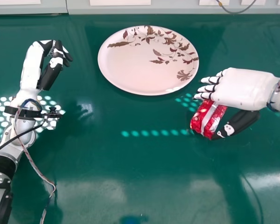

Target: Pick up biscuit and place it in the plate

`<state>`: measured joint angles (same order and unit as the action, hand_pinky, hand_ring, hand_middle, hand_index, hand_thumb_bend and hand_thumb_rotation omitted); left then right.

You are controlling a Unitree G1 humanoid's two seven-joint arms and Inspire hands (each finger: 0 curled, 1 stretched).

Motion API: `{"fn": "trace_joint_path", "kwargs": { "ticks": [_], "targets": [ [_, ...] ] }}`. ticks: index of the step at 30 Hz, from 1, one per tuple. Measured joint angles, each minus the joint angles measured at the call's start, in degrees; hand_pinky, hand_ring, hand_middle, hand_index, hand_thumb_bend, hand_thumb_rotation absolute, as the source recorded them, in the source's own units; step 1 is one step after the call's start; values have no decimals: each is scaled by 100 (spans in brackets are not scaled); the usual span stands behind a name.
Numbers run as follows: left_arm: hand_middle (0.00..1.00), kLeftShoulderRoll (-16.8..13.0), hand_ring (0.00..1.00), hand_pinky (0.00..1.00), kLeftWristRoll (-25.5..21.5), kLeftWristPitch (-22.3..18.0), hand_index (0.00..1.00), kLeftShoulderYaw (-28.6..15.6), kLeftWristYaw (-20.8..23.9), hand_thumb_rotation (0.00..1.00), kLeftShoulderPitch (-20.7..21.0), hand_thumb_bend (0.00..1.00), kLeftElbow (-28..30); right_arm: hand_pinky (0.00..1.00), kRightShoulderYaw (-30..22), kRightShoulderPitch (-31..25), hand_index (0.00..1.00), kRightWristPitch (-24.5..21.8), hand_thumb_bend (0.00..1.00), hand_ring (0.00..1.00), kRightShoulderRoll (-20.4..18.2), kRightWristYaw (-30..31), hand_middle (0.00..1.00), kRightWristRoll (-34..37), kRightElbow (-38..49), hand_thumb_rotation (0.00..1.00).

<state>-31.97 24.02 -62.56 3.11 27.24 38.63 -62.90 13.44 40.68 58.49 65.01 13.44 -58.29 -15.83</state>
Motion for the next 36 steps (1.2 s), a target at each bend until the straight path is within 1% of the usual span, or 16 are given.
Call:
{"fn": "trace_joint_path", "kwargs": {
  "ticks": [4, 8, 11, 14, 17, 19, 23, 26, 27, 29, 31, 34, 36],
  "targets": [
    [29, -59, 22, 17, 9, -6, 34, -11, 14, 34, -37, 27, 32, 67, 208, 176, 99, -55, 100, 88, -30, -342, 97, -453, -182, 24],
    [27, -144, 19, 15, 74, -5, 34, -12, 123, 34, -114, 27, 115, 66, 403, 298, 98, -150, 100, 87, -44, -732, 97, -802, -378, 23],
    [25, -175, 16, 13, 76, -12, 34, -12, 186, 29, -120, 27, 135, 66, 522, 369, 98, -232, 100, 87, -55, -953, 96, -983, -429, 26],
    [23, -197, 13, 10, 66, -13, 35, -21, 185, 29, -132, 29, 136, 65, 645, 415, 97, -269, 100, 87, -76, -1124, 95, -1076, -529, 27],
    [21, -199, 11, 7, 16, -14, 35, -48, 146, 30, -144, 30, 136, 67, 771, 504, 95, -298, 100, 86, -156, -1339, 95, -1185, -674, 24],
    [23, -203, 14, 10, -26, -16, 35, -69, 89, 31, -151, 29, 143, 65, 872, 564, 94, -327, 100, 85, -206, -1486, 94, -1252, -782, 24],
    [24, -221, 14, 10, -27, -3, 35, -160, 78, 31, -193, 29, 221, 61, 1016, 611, 89, -325, 100, 83, -261, -1757, 90, -1299, -981, 18],
    [27, -265, 18, 14, -36, 3, 35, -192, 39, 32, -213, 28, 253, 59, 1085, 653, 85, -324, 100, 81, -283, -1912, 86, -1293, -1096, 16],
    [28, -268, 20, 15, -41, 2, 35, -200, 28, 34, -213, 29, 256, 59, 1109, 672, 85, -325, 100, 81, -298, -1938, 86, -1293, -1113, 16],
    [27, -272, 19, 14, -48, 3, 35, -213, -5, 36, -215, 30, 264, 58, 1147, 722, 83, -325, 100, 80, -332, -1956, 84, -1293, -1129, 15],
    [29, -272, 21, 17, -64, 17, 35, -235, -45, 37, -224, 30, 294, 57, 1162, 746, 81, -325, 100, 79, -373, -1996, 82, -1281, -1166, 14],
    [30, -283, 23, 18, -56, 110, 35, -250, -48, 41, -243, 29, 401, 56, 1166, 751, 78, -327, 100, 76, -418, -1994, 79, -1183, -1217, 13],
    [30, -295, 23, 18, -66, 133, 35, -270, -67, 41, -244, 30, 415, 55, 1167, 752, 76, -328, 100, 73, -444, -1950, 76, -1102, -1249, 11]
  ]
}}
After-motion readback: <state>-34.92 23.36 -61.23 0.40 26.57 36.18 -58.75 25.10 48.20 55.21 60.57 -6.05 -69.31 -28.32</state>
